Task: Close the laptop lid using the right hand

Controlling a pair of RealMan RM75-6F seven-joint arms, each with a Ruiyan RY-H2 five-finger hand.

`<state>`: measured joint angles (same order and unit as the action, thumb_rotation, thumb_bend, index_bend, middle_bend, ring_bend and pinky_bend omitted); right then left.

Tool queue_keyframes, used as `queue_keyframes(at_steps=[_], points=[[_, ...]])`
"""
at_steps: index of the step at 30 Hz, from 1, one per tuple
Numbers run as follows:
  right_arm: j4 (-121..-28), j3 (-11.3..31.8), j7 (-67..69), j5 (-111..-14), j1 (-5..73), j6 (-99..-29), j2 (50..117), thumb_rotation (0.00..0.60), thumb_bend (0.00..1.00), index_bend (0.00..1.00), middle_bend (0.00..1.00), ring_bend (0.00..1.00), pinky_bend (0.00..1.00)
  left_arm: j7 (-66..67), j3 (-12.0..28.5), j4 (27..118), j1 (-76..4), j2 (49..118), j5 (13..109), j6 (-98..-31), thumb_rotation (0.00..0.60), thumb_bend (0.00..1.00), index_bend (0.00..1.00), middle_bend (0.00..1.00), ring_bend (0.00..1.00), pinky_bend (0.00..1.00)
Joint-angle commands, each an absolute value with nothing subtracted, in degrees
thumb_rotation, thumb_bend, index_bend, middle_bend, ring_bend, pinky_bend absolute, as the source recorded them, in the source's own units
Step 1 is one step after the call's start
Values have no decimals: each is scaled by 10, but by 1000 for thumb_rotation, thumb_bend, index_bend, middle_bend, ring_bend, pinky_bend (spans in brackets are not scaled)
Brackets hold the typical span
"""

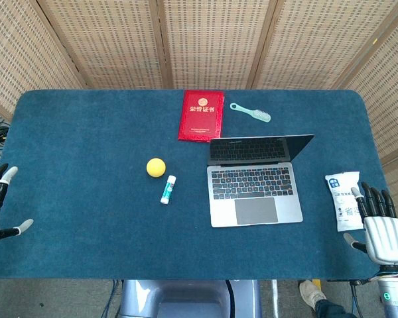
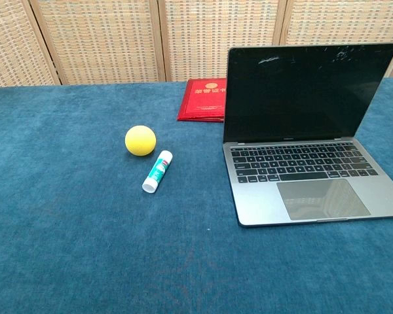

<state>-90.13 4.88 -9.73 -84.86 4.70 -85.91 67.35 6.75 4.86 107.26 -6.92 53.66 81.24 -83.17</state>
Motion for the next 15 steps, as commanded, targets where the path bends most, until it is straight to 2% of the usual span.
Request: queue_keyframes(at_steps=[1, 8, 10, 13, 15], points=[[-901, 48, -98, -848, 47, -857, 674, 600, 0, 0, 0, 0, 0, 64, 49, 1073, -68, 535, 811, -832, 600, 0, 0, 0, 0, 0], [-900, 49, -104, -841, 52, -846, 674, 600, 0, 0, 0, 0, 0, 49, 49, 1076, -66, 525, 814, -835, 600, 0, 0, 0, 0, 0], [-904, 55, -101, -838, 58, -840, 671, 600, 51, 0, 0, 0, 0, 46, 49, 1075, -67, 524, 812, -833, 600, 0, 0, 0, 0, 0], [-921, 76, -94, -840, 80, -828, 657, 600, 293, 0, 0, 0, 0, 45, 51, 1073, -70, 525, 804, -826, 600, 0, 0, 0, 0, 0], [-939, 97, -88, -837, 103, -812, 640, 600, 515, 0, 0, 0, 0, 47, 53, 1073, -73, 525, 797, -820, 600, 0, 0, 0, 0, 0]])
